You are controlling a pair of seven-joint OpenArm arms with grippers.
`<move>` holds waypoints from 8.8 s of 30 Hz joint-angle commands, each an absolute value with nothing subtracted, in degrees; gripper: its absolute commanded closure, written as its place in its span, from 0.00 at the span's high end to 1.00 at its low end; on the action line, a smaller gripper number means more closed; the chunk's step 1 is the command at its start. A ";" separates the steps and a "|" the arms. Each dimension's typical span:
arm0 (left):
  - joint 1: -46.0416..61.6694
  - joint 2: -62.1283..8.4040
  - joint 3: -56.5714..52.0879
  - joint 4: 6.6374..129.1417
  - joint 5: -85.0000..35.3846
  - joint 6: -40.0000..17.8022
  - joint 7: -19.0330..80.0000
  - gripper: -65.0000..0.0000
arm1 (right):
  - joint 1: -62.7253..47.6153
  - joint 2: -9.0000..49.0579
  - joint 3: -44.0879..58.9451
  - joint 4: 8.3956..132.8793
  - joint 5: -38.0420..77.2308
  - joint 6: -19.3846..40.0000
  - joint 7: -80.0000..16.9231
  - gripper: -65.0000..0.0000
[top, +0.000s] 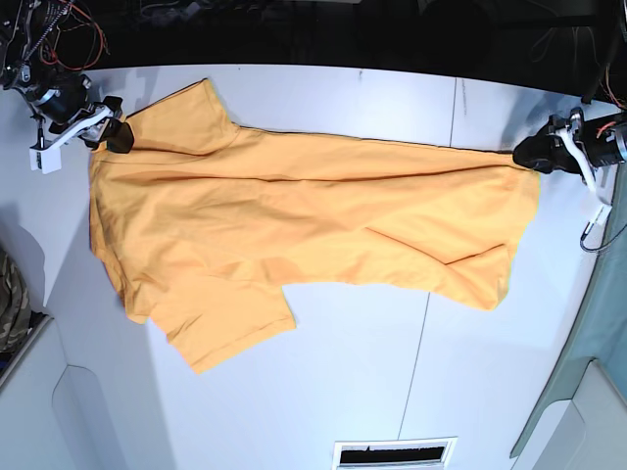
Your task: Layout the t-shirt on the table in an organized manner, then fold the t-shirt properly
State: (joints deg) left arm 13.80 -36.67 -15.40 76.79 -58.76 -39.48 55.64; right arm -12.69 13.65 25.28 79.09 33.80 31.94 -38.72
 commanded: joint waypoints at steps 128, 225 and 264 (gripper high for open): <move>-14.28 -34.52 -0.01 82.41 -67.11 -40.00 55.13 0.40 | -23.57 14.26 42.63 87.11 42.68 33.01 -48.90 0.00; 35.83 -35.57 -21.78 100.82 -63.64 -40.00 59.40 0.30 | -23.35 15.55 42.63 87.11 43.94 33.01 -47.35 0.00; -6.66 -33.12 0.75 74.24 -39.57 -37.89 36.60 0.51 | -27.73 16.51 50.61 103.70 46.37 32.97 -48.86 0.46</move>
State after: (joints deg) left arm -6.02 -32.23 1.15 73.30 -38.65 -37.82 37.65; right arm -27.62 15.49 50.02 102.80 45.63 32.86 -50.13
